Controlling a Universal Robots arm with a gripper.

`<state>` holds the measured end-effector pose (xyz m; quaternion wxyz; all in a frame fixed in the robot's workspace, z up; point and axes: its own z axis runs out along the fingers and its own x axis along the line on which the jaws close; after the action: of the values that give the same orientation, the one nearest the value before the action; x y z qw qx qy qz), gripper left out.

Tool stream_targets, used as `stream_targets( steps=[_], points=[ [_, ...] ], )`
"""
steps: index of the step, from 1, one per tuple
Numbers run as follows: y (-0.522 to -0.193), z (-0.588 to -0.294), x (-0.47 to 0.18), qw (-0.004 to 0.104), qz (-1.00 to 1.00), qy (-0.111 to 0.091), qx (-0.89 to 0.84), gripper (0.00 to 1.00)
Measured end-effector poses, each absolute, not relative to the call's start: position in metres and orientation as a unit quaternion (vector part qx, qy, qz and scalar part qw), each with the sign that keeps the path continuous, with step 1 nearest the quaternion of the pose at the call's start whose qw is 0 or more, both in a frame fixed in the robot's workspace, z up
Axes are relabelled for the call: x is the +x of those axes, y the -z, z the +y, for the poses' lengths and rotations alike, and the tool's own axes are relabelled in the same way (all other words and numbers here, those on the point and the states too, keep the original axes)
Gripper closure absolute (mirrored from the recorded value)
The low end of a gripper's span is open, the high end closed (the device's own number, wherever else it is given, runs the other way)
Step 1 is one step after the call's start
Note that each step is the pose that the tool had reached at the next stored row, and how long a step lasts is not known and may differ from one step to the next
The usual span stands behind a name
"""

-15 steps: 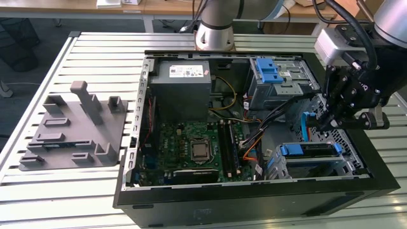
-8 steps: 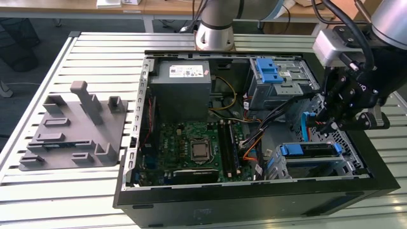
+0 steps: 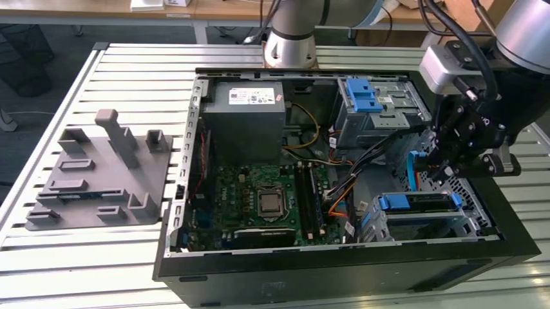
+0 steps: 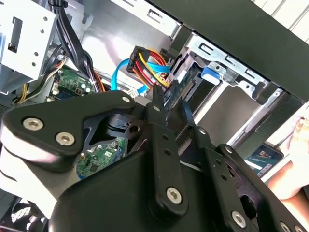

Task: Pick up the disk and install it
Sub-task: 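Insert the first disk wire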

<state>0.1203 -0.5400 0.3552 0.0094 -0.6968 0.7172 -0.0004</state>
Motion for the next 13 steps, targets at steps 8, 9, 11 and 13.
stream_targets(
  steps=[8,9,11,13],
  points=[
    [-0.3500,-0.5399,0.1204,0.012,0.717,0.003,-0.697,0.76],
    [-0.3500,-0.5400,0.1204,0.012,0.717,0.003,-0.697,0.76],
    [-0.3499,-0.5402,0.1204,0.012,0.717,0.003,-0.697,0.83],
    [-0.3499,-0.5427,0.1203,0.012,0.717,0.003,-0.697,0.83]
  ],
)
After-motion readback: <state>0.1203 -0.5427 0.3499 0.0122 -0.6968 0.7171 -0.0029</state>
